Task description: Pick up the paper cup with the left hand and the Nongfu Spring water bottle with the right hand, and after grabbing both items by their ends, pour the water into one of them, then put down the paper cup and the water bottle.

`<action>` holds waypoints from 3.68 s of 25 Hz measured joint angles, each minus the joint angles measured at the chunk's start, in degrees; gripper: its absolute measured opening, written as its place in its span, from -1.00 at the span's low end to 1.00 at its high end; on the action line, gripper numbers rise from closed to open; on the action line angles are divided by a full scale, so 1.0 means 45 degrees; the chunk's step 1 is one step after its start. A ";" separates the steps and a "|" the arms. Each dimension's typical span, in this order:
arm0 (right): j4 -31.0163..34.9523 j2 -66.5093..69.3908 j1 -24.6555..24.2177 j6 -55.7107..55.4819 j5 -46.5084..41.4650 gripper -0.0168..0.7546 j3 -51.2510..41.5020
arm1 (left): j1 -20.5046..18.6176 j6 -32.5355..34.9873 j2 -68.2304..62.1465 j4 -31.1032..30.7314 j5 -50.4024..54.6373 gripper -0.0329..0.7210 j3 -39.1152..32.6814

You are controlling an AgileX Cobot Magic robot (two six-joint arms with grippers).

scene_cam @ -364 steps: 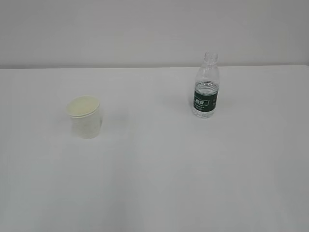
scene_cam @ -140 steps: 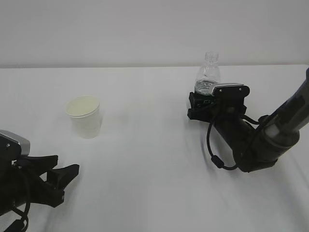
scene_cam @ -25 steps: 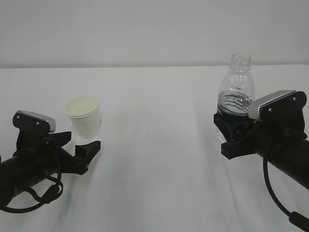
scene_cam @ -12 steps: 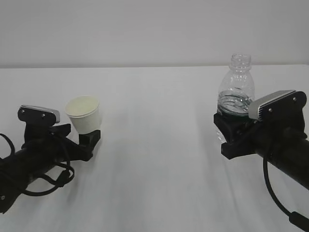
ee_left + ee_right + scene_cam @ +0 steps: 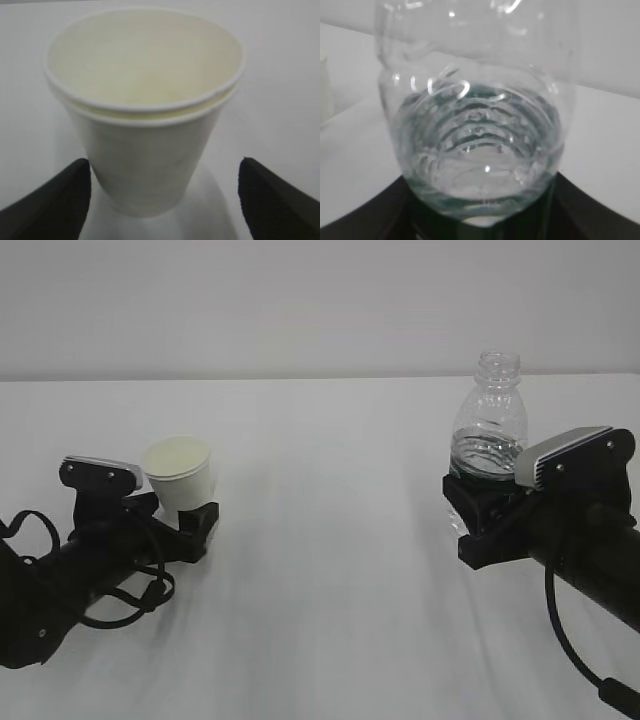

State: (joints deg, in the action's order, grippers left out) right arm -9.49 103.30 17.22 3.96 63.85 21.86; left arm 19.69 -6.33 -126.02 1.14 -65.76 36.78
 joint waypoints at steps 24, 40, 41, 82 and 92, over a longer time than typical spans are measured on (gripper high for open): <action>0.0000 0.0000 0.0000 0.0000 0.0000 0.12 0.0000 | 0.0000 0.0000 -0.0391 0.0431 0.0000 0.83 0.1471; 0.0000 0.0000 0.0000 0.0000 0.0000 0.12 0.0000 | 0.0000 0.0000 -0.0412 0.0484 0.0000 0.53 0.1499; 0.0000 0.0000 0.0000 0.0000 0.0000 0.12 0.0000 | 0.0000 0.0000 -0.0412 0.0484 0.0000 0.51 0.1499; 0.0139 0.0000 0.0000 0.0021 0.0000 0.12 0.0000 | 0.0000 -0.1057 -0.0039 -0.6903 -0.0072 0.34 0.1499; 0.0334 0.0000 0.0000 0.0029 0.0000 0.12 0.0000 | 0.0000 -0.2428 0.0733 -0.8764 -0.0072 0.34 0.1499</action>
State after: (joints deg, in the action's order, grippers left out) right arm -7.98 103.30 17.22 4.10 63.85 21.86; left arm 19.69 -17.26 -122.73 -38.30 -66.08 43.52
